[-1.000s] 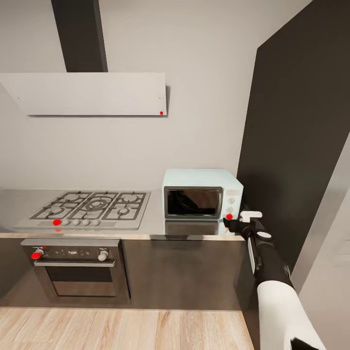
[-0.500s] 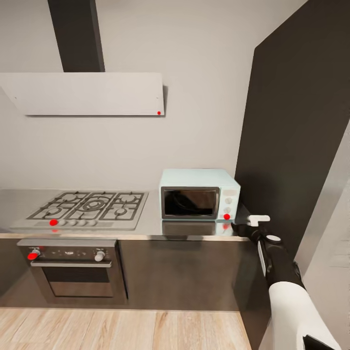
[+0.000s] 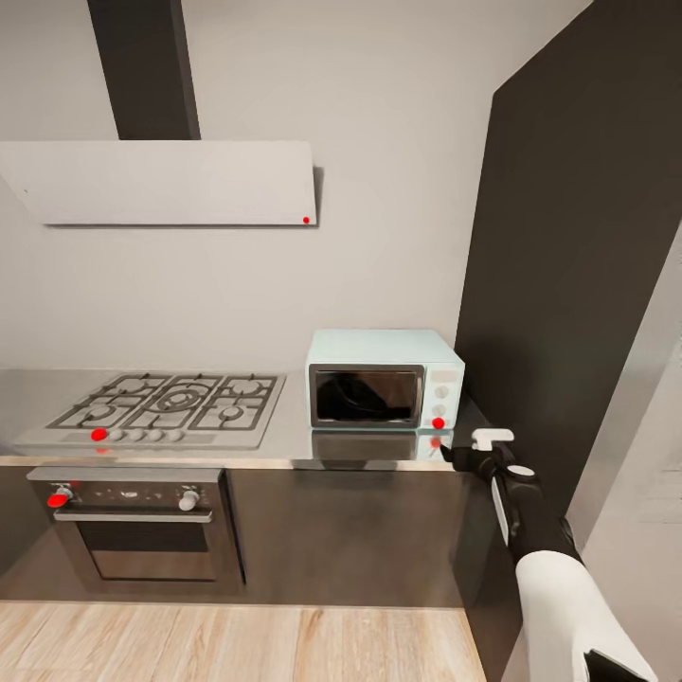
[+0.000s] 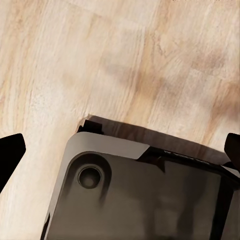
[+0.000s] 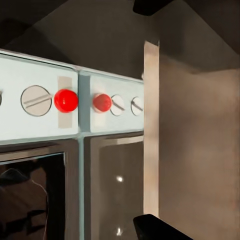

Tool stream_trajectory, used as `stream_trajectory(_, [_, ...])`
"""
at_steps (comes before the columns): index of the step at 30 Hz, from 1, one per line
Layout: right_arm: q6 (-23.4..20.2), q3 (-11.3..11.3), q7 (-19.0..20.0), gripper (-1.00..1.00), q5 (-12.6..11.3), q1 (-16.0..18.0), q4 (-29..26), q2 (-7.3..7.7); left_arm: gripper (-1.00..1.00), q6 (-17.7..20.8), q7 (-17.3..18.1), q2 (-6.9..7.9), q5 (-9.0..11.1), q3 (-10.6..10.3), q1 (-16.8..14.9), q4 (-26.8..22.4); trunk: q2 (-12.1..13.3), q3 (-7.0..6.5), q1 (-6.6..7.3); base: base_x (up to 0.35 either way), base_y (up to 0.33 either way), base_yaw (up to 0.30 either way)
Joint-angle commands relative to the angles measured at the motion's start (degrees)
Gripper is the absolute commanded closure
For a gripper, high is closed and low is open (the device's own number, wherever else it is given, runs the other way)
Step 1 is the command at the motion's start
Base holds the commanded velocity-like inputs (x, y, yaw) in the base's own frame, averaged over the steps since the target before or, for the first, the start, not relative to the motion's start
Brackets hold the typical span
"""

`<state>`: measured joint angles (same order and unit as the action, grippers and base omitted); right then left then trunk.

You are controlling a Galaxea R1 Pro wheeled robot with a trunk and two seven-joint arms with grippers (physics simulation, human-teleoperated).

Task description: In the kitchen, take the popcorn bag from the countertop, put it into the microwave, and heat it until the popcorn is cooked so the cooked popcorn ends up inside the bag.

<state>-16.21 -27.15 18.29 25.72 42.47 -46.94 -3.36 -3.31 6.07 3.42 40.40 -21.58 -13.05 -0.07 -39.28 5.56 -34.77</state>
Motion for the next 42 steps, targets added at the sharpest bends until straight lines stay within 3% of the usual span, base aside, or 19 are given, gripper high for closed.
stream_trajectory(1, [-0.16, -0.37, 0.55, -1.0, 0.59, 0.07, -0.12, -0.07, -1.0, -0.17, 0.26, 0.01, 0.55, -0.48, -0.05, 0.07, -0.09, 0.1, -0.02, 0.0, 0.0, 0.0])
stream_trajectory(12, [-0.12, -0.62, 0.58, -1.0, 0.56, 0.07, -0.12, 0.56, -1.0, -0.14, 0.26, -0.03, 0.54, -0.53, -0.05, 0.06, -0.09, 0.1, -0.02, 0.025, 0.0, 0.0])
stream_trajectory(25, [1.87, -0.62, 1.05, -1.0, 0.53, 0.07, 0.12, 0.51, -1.0, -0.12, 0.26, 0.02, 0.55, -0.48, -0.05, 0.07, -0.09, 0.1, -0.02, 0.289, 0.0, 0.0])
stream_trajectory(38, [5.28, -0.63, 0.73, -1.0, 0.55, 0.07, 6.35, 1.14, -1.0, -0.15, 0.26, 0.04, 0.55, -0.48, -0.05, 0.07, -0.09, 0.1, -0.02, 0.042, 0.0, 0.0])
stream_trajectory(42, [4.68, -1.93, 0.24, -1.0, 0.92, 0.07, 7.19, 1.36, -1.0, -0.29, 0.19, -0.08, 0.73, -0.04, -0.05, -0.11, -0.09, 0.1, -0.02, 0.0, 0.0, 0.0])
